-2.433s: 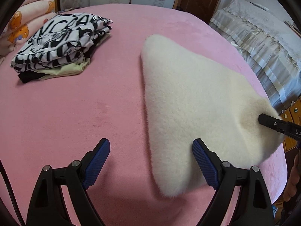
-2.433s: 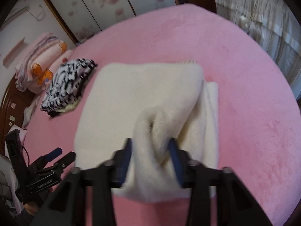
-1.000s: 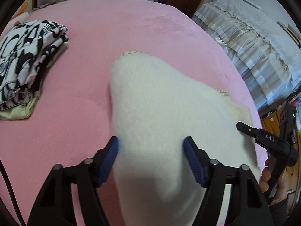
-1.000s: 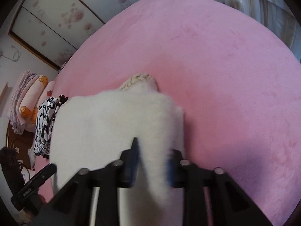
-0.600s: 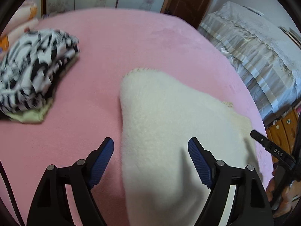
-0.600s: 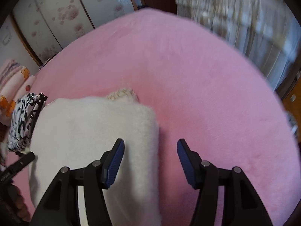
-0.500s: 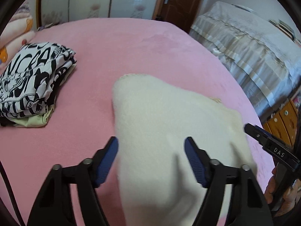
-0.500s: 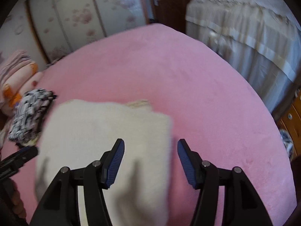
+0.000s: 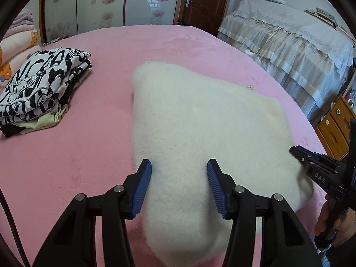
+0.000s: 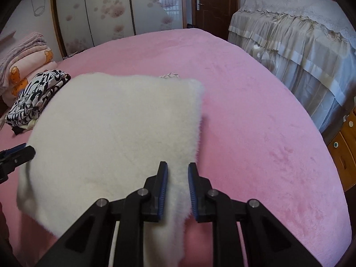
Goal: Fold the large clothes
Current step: 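Press and square the folded cream bundle flat with both tools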
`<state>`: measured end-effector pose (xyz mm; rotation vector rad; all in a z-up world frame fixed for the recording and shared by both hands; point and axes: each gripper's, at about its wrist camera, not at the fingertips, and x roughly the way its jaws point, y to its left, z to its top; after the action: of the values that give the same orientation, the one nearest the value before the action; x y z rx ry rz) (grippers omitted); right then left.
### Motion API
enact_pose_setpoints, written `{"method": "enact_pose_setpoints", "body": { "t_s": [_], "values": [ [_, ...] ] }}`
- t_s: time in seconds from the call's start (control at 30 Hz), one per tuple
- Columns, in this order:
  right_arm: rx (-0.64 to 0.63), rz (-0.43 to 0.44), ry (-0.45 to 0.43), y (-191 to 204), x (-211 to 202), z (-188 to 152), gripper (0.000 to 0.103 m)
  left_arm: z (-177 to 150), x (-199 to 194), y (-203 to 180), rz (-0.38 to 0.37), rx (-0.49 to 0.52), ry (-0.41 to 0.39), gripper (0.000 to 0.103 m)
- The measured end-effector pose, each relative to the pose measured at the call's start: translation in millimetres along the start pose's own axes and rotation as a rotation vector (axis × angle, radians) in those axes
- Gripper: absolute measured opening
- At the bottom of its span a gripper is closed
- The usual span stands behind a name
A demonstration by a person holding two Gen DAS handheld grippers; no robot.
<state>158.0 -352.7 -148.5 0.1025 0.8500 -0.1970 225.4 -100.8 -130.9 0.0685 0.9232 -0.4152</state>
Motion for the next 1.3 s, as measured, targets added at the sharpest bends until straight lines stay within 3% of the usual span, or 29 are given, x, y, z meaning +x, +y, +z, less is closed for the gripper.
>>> {"method": "enact_pose_setpoints", "body": {
  "t_s": [0.37,0.5,0.77,0.97,1.17,1.3],
  "values": [
    [0.03,0.017,0.003,6.7,-21.4,3.4,0.017,6.3,-11.2,2.6,0.004,-0.051,0.054,0.051],
    [0.041,0.027,0.008,9.7,-30.2,1.5,0.017,3.8,-22.8,-2.8,0.022,-0.047,0.071,0.06],
    [0.132,0.06,0.023,14.7,-59.9,-13.5,0.021,-7.8,-58.8,-14.7,0.03,-0.076,0.092,0.063],
    [0.239,0.083,0.06,19.4,-81.7,-44.1,0.037,-27.7,-81.9,-17.6,0.006,-0.095,0.125,0.064],
    [0.224,0.084,0.08,26.5,-99.8,-59.9,0.041,-40.7,-98.4,-16.9,0.006,-0.094,0.154,0.067],
    [0.188,0.075,0.052,33.5,-115.8,-60.7,0.054,-41.7,-106.0,-13.5,0.015,-0.113,0.161,0.076]
  ]
}}
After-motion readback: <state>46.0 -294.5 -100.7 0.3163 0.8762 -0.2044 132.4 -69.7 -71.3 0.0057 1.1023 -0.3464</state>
